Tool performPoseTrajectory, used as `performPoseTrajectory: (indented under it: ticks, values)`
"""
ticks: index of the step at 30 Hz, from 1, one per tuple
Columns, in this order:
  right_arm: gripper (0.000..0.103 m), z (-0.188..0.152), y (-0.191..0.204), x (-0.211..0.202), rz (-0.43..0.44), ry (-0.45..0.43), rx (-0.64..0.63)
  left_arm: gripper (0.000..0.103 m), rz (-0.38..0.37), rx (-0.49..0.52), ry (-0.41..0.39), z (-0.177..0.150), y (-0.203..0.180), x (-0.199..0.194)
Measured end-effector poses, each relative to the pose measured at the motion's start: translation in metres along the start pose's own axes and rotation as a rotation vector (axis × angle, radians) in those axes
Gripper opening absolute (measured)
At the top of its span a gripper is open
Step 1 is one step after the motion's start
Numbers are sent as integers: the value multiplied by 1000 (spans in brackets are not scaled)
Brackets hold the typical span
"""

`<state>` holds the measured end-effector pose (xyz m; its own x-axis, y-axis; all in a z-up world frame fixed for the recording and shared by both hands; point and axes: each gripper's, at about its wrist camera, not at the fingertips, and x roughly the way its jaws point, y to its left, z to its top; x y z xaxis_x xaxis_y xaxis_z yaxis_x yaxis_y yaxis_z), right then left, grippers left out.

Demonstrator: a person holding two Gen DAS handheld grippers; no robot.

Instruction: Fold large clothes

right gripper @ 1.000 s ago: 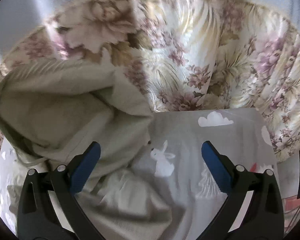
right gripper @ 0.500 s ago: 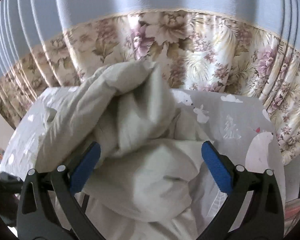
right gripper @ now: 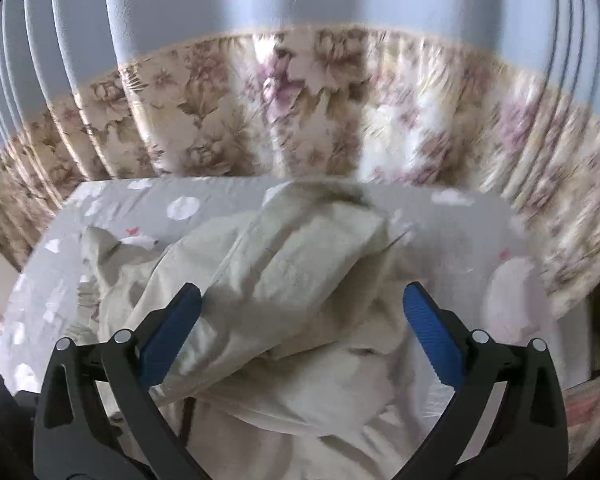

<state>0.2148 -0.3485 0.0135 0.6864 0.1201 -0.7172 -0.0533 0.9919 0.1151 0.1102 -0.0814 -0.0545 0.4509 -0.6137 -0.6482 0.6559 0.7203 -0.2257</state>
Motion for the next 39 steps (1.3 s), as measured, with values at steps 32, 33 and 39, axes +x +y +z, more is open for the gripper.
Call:
performPoseTrajectory:
  ticks: [32,33,39]
  values:
    - [72,-61,-51,-81,-3,-93,-68,90,260,-230,89,61,32,5]
    - [72,-53,-55,-67,29,-60,-61,90,278,-224,125,64,33,18]
    - [56,-38,-52,16,70,158,-99,90,263,-211,265,61,31,65]
